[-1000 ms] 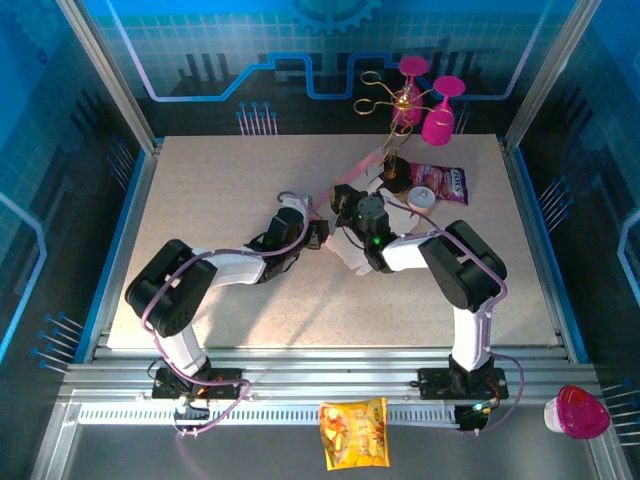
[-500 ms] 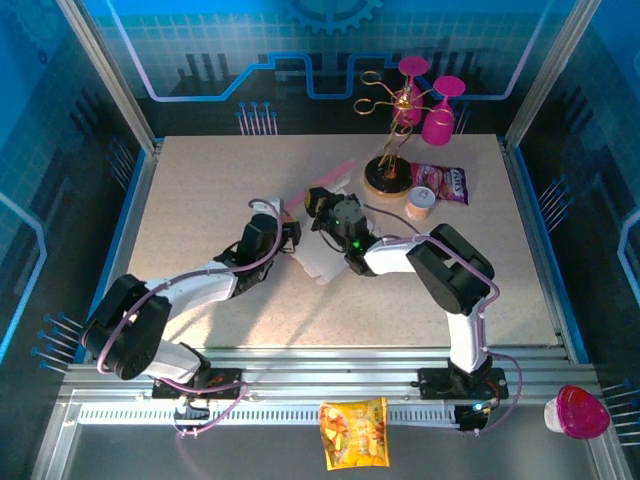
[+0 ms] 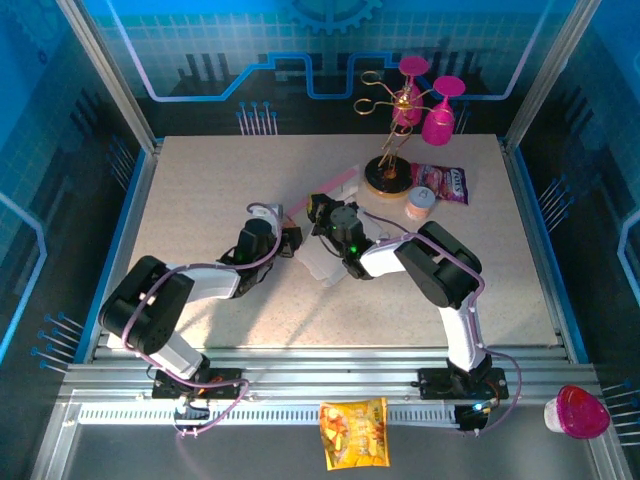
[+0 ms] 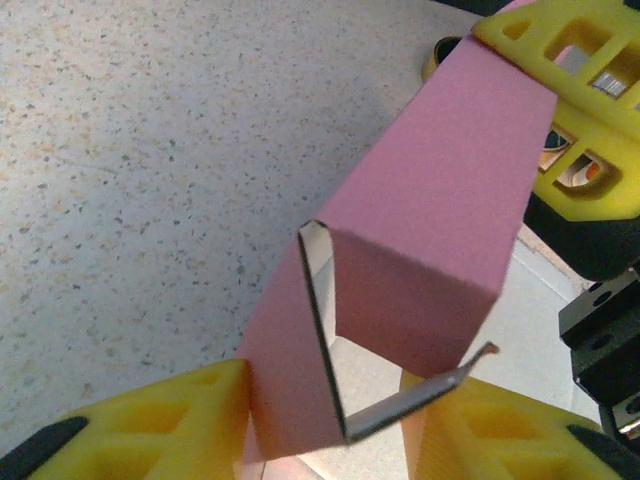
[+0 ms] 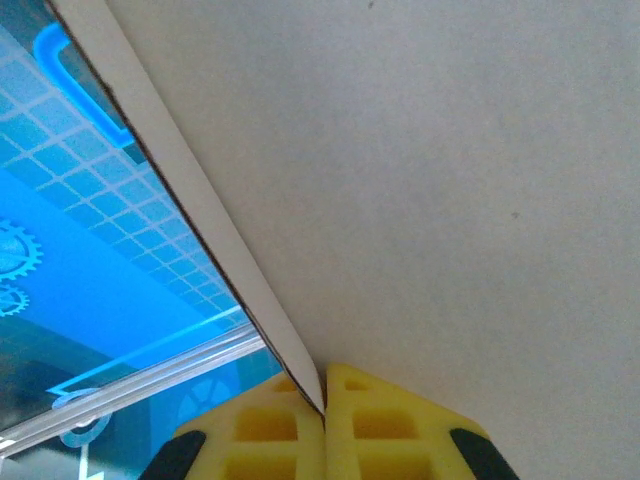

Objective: Fold the paper box

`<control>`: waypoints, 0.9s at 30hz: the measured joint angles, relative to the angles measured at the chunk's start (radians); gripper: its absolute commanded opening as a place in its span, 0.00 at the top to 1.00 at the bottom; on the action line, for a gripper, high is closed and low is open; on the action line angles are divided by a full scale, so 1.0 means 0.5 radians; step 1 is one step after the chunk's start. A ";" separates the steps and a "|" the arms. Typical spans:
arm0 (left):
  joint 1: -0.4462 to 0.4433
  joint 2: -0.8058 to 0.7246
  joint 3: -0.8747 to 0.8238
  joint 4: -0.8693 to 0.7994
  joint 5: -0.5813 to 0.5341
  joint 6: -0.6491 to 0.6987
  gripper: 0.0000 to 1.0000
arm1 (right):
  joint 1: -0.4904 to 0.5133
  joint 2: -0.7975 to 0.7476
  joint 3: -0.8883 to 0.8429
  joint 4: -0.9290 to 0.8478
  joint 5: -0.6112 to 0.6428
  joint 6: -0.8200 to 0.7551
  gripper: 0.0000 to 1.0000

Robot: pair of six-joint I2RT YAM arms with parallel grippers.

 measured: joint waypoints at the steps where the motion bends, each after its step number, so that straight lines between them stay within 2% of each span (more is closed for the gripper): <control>1: 0.008 0.012 -0.007 0.035 0.013 0.000 0.63 | -0.002 0.000 0.000 0.000 0.005 0.000 1.00; 5: 0.034 0.036 -0.019 0.110 0.056 0.008 0.66 | -0.010 0.000 0.001 0.011 0.005 0.000 1.00; 10: 0.034 0.046 -0.019 0.125 0.126 0.015 0.51 | -0.011 0.008 0.013 0.015 0.009 0.000 1.00; 14: 0.030 0.024 -0.022 0.116 0.177 0.020 0.46 | -0.021 0.014 0.014 0.014 -0.005 0.001 1.00; 27: 0.017 -0.685 -0.300 -0.168 0.424 0.006 0.37 | -0.023 0.014 0.014 0.022 -0.194 -0.001 1.00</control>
